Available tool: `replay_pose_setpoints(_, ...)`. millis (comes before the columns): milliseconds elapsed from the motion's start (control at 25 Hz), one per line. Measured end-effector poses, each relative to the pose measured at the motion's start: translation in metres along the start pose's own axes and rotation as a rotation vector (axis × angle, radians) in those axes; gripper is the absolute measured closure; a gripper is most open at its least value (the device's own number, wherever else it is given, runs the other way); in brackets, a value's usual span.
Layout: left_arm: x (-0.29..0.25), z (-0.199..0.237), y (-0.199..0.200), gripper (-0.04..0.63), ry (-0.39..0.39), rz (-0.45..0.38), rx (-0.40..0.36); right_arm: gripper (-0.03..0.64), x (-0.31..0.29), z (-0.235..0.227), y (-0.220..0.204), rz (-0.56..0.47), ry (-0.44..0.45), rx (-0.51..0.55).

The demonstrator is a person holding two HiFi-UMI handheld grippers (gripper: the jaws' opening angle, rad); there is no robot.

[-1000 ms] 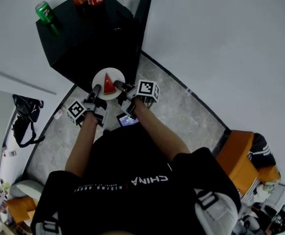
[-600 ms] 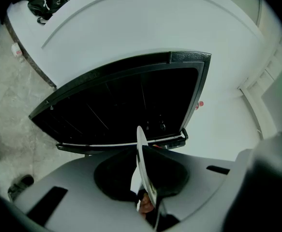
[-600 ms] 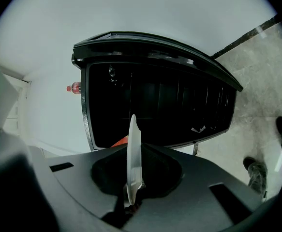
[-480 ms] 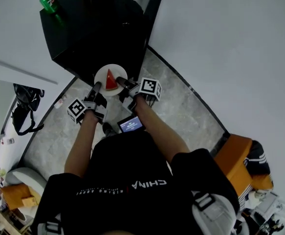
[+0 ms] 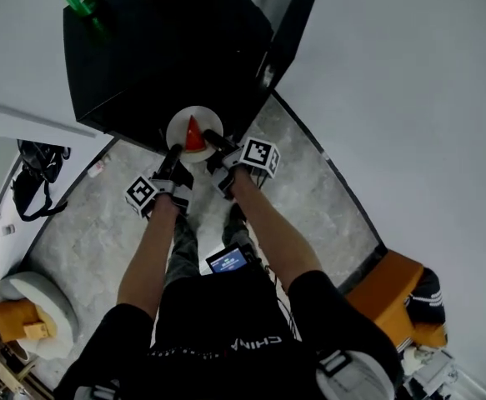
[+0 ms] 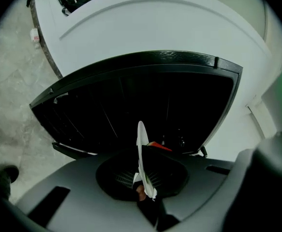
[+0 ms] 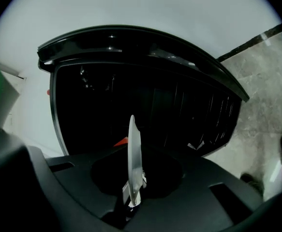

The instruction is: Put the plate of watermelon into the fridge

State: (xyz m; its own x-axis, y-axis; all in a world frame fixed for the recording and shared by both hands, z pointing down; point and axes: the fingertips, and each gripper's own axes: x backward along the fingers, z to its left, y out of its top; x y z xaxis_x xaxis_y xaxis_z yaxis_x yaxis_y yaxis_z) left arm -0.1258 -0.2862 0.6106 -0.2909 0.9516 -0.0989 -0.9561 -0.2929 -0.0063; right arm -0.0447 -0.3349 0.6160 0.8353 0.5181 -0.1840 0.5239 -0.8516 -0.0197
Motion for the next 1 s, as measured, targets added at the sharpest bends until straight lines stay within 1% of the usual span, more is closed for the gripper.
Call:
replay_pose_setpoints(120, -0.013, 0.022, 0.011, 0.571, 0.019, -0.069, 0.043, 0.586, -0.021, -0.015, 0.01, 0.026, -0.025, 0.03)
replay_pose_setpoints(280, -0.029, 0.041, 0.025, 0.574, 0.033, -0.142, 0.045, 0.586, -0.046, -0.031, 0.023, 0.046, -0.041, 0.069)
replay_pose_setpoints(400, -0.044, 0.057, 0.035, 0.575, 0.057, -0.204, 0.034, 0.586, -0.064, -0.044, 0.035, 0.06, -0.074, 0.136)
replay_pose_setpoints(520, -0.056, 0.069, 0.041, 0.575, 0.067, -0.261, 0.059, 0.586, -0.078, -0.052, 0.044, 0.076, -0.113, 0.209)
replay_pose_setpoints(680, -0.069, 0.084, 0.053, 0.575, 0.081, -0.326, 0.098, 0.584, -0.088, -0.062, 0.056, 0.108, -0.187, 0.36)
replay_pose_setpoints(760, -0.074, 0.091, 0.061, 0.575, 0.084, -0.348, 0.107, 0.584, -0.091, -0.063, 0.059, 0.119, -0.194, 0.388)
replay_pose_setpoints(880, -0.079, 0.097, 0.074, 0.575, 0.106, -0.376, 0.089, 0.577, -0.091, -0.063, 0.061, 0.128, -0.196, 0.425)
replay_pose_setpoints(960, -0.081, 0.1, 0.081, 0.574, 0.128, -0.395, 0.084, 0.55, -0.088, -0.065, 0.059, 0.141, -0.207, 0.473)
replay_pose_setpoints(1000, -0.082, 0.102, 0.083, 0.574, 0.135, -0.401, 0.079, 0.548, -0.086, -0.066, 0.057, 0.149, -0.213, 0.503)
